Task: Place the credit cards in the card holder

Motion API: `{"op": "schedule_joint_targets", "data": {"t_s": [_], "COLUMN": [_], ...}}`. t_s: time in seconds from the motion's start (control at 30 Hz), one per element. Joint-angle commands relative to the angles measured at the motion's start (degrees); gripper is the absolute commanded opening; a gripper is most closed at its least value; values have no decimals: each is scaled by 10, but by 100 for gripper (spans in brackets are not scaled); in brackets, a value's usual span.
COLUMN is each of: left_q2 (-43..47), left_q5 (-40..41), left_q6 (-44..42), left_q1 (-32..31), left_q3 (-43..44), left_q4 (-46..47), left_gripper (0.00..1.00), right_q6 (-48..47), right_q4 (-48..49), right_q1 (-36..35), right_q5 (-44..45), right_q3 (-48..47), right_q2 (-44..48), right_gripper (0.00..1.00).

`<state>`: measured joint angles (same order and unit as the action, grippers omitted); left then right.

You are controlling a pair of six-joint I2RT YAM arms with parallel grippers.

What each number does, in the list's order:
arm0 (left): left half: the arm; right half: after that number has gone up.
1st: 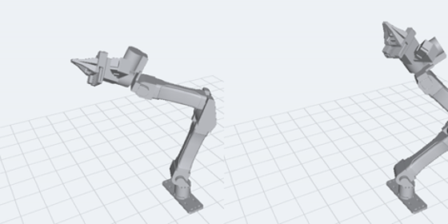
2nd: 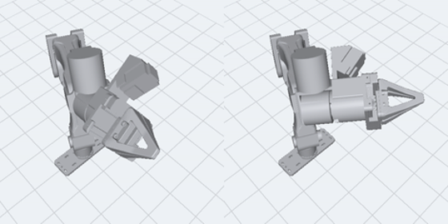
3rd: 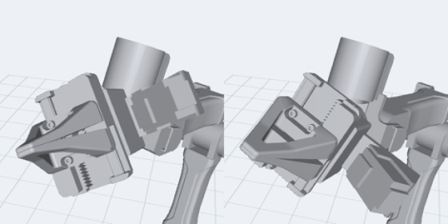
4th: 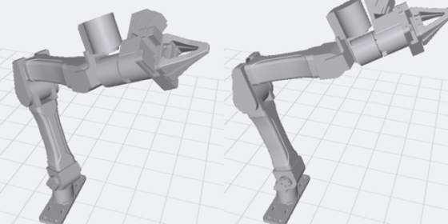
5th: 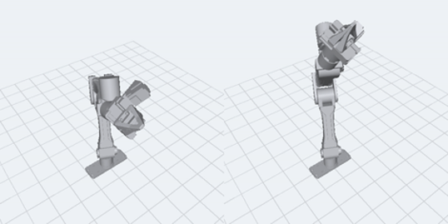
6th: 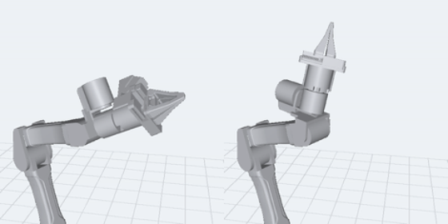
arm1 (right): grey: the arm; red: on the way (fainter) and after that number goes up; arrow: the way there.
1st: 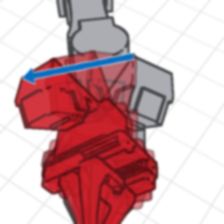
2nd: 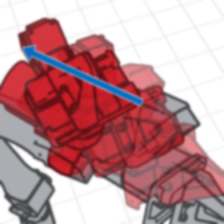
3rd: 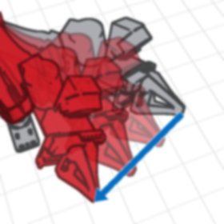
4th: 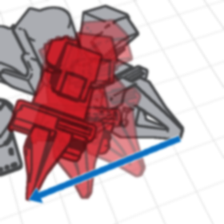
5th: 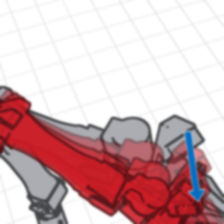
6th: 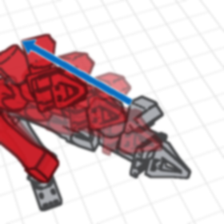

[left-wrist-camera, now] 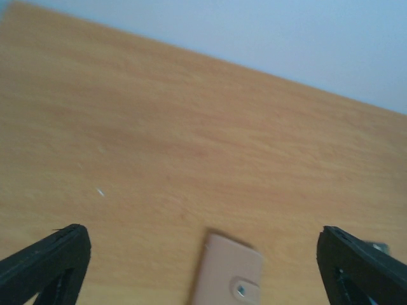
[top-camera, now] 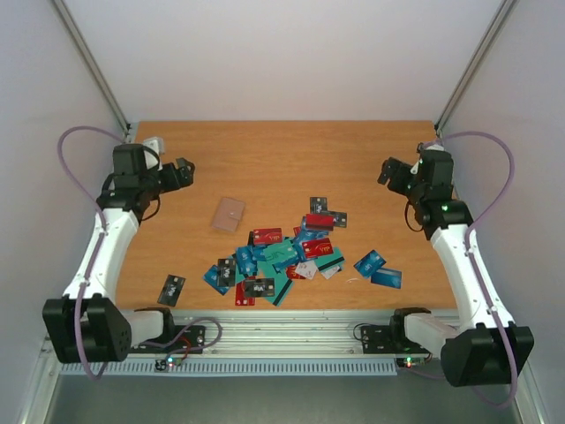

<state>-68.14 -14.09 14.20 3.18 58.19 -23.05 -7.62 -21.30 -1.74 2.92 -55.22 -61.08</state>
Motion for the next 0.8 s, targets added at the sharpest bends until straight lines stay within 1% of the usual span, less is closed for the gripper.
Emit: {"op": "schedule_joint_targets", "data": {"t_s": [0.0, 0.07, 0.23, 0.27, 0.37, 0.43, 0.5, 0.63, 0.77], "left_q2": [-56, -78, -153, -169, -207, -230, -257, -317, -350], "left_q5": [-84, -95, -87, -82, -79, -83, -84, -82, -91], "left_q6": [37, 33, -1, -15, -30, -37, -47, -66, -73], "left_q1": [0, -5, -39, -53, -63, -65, -68, -70, -70], "left_q3": [40, 38, 47, 49, 51, 58, 75, 110, 127], "left_q4": [-176, -202, -256, -264, -267, -263, -265, -276, -277], "left_gripper": [92, 91, 82, 80, 74, 70, 69, 59, 53], "right_q6": [60, 63, 72, 71, 68, 64, 59, 55, 58], "right_q4": [-241, -277, -310, -316, -325, -331, -337, -338, -338], "right_q1": [-3, -3, -4, -4, -5, -6, -6, -6, -6], "right_q5": [-76, -111, -175, -185, -206, -212, -214, -218, -223], "right_q3": [-90, -98, -72, -69, -58, -54, -49, -39, -38], "right_q2": [-44, -50, -40, -39, -34, -31, -29, -26, -30], "right_gripper": [98, 98, 99, 99, 98, 98, 98, 97, 96]}}
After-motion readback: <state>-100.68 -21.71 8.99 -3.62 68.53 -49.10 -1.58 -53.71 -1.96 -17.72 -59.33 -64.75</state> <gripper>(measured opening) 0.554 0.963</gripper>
